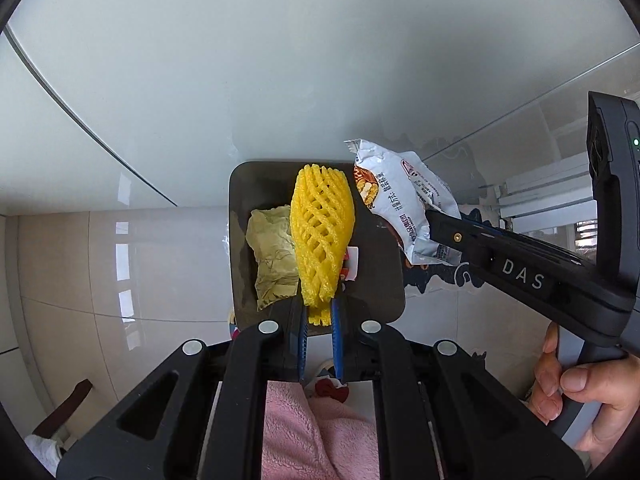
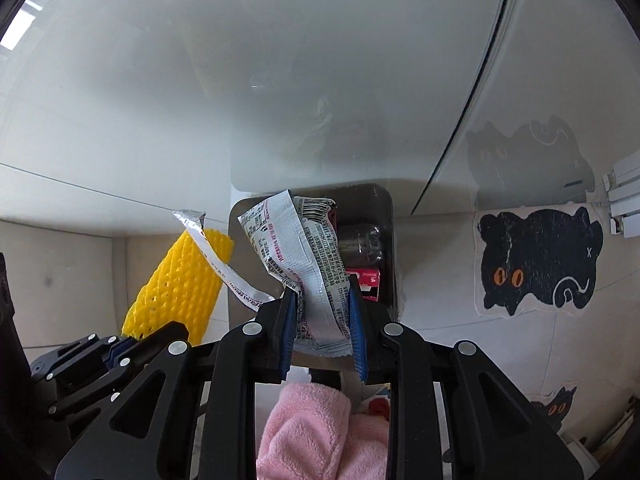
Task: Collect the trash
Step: 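Carry the foam net and wrapper down over the bin and open both grippers, then raise both open grippers back to the counter trash, then grasp the white tissue with the left gripper while the right grasps the orange snack bag, then carry the tissue and snack bag down over the bin and open both grippers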
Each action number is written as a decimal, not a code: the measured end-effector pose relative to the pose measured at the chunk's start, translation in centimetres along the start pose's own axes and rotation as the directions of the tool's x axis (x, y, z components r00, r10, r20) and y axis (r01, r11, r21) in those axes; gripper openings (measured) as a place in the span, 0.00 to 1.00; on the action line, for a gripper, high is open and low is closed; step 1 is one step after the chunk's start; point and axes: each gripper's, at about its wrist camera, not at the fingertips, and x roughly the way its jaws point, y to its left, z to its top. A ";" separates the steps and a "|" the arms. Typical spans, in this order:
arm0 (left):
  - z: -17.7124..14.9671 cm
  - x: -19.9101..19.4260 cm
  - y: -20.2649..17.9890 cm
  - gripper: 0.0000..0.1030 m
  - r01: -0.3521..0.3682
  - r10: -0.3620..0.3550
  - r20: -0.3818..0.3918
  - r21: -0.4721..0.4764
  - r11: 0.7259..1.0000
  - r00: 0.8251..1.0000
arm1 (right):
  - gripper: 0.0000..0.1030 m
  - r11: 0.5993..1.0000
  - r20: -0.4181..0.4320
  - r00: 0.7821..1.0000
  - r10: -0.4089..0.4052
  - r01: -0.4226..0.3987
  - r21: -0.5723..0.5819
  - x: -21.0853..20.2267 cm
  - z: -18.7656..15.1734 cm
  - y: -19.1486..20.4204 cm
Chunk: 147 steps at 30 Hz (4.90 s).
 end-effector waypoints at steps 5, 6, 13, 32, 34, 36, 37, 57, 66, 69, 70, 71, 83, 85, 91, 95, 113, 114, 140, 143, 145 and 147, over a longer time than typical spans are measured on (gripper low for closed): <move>0.0 1.3 -0.1 0.17 0.010 -0.010 -0.021 -0.003 1.000 1.000 | 0.46 0.999 -0.012 1.000 0.018 -0.017 0.042 1.1 0.4 -0.4; -0.1 1.3 -0.1 0.21 0.008 -0.008 -0.022 -0.003 1.000 1.000 | 0.47 0.999 -0.012 1.000 0.022 -0.021 0.048 1.0 0.5 -0.4; -0.2 -1.0 -0.4 0.39 0.014 -0.014 -0.015 -0.010 1.000 1.000 | 0.61 0.996 0.005 0.999 0.050 -0.050 0.078 -0.7 1.4 -0.2; -0.1 -22.0 -6.0 0.92 -0.012 -0.003 0.194 0.075 0.997 0.981 | 0.93 0.983 0.234 0.958 0.166 -0.179 0.034 -24.8 0.3 0.4; 0.8 -24.6 -6.7 0.92 -0.036 0.017 0.212 0.088 0.995 0.977 | 0.97 0.981 0.286 0.941 0.181 -0.194 0.019 -28.3 0.6 0.7; 1.9 -27.0 -7.3 0.92 -0.074 0.050 0.231 0.099 0.992 0.972 | 0.97 0.981 0.334 0.924 0.184 -0.194 -0.005 -31.2 1.3 1.0; 2.5 -28.3 -7.6 0.92 -0.083 0.052 0.249 0.114 0.990 0.967 | 0.97 0.982 0.358 0.916 0.180 -0.186 -0.017 -32.6 1.8 1.2; 22.0 -36.6 -6.0 0.92 -0.130 0.029 0.459 0.188 0.974 0.888 | 0.80 0.990 0.558 0.828 0.057 0.027 -0.140 -37.3 17.6 7.0; 30.5 -34.0 -2.8 0.67 -0.088 0.017 0.441 0.142 0.986 0.897 | 0.59 0.977 0.509 0.859 0.057 0.058 -0.207 -33.3 23.2 10.2; 32.2 -33.0 -2.1 0.67 -0.088 0.019 0.432 0.140 0.986 0.902 | 0.59 0.978 0.488 0.871 0.054 0.053 -0.203 -32.0 24.5 10.6; 32.8 -32.6 -1.8 0.67 -0.087 0.020 0.426 0.138 0.987 0.904 | 0.59 0.978 0.481 0.875 0.053 0.051 -0.201 -31.6 24.8 10.7; 33.2 -32.3 -1.5 0.67 -0.086 0.021 0.423 0.135 0.987 0.906 | 0.59 0.978 0.477 0.877 0.050 0.053 -0.200 -31.2 25.1 10.8; 35.4 -29.4 -0.5 0.14 0.006 -0.066 0.351 0.171 0.985 0.934 | 0.10 0.974 0.427 0.902 0.068 0.033 -0.225 -29.1 25.7 11.5; 35.0 -29.4 -0.9 0.08 0.010 -0.076 0.351 0.184 0.983 0.933 | 0.06 0.973 0.433 0.898 0.075 0.029 -0.229 -29.5 25.2 11.4; 32.3 -31.1 -2.3 0.05 -0.002 -0.078 0.389 0.202 0.979 0.918 | 0.06 0.973 0.474 0.875 0.096 0.017 -0.229 -32.3 23.0 10.5; 30.4 -32.9 -4.1 0.05 -0.041 -0.055 0.418 0.215 0.976 0.907 | 0.06 0.971 0.501 0.859 0.107 0.019 -0.239 -34.8 20.7 10.2; 12.9 -41.9 -8.7 0.05 -0.099 -0.025 0.536 0.201 0.975 0.844 | 0.06 0.943 0.530 0.822 0.208 -0.025 -0.331 -43.1 5.3 9.2; 11.8 -41.9 -8.9 0.05 -0.099 -0.023 0.535 0.198 0.975 0.844 | 0.06 0.942 0.528 0.822 0.212 -0.028 -0.334 -43.2 4.5 9.0; -3.4 -24.7 -7.8 0.05 -0.030 0.005 0.244 0.100 0.995 0.970 | 0.06 0.975 0.229 0.961 0.154 -0.110 -0.195 -28.0 -5.7 2.2; -3.5 -21.0 -7.1 0.05 -0.026 0.010 0.196 0.082 0.996 0.981 | 0.06 0.981 0.182 0.973 0.143 -0.115 -0.154 -24.0 -5.1 1.5; -3.2 -18.6 -6.5 0.05 -0.026 0.014 0.168 0.070 0.997 0.986 | 0.06 0.983 0.156 0.978 0.138 -0.116 -0.139 -21.7 -4.7 1.4; -2.8 -16.3 -5.9 0.05 -0.027 0.019 0.140 0.058 0.998 0.990 | 0.06 0.985 0.135 0.983 0.128 -0.110 -0.133 -19.3 -4.3 1.4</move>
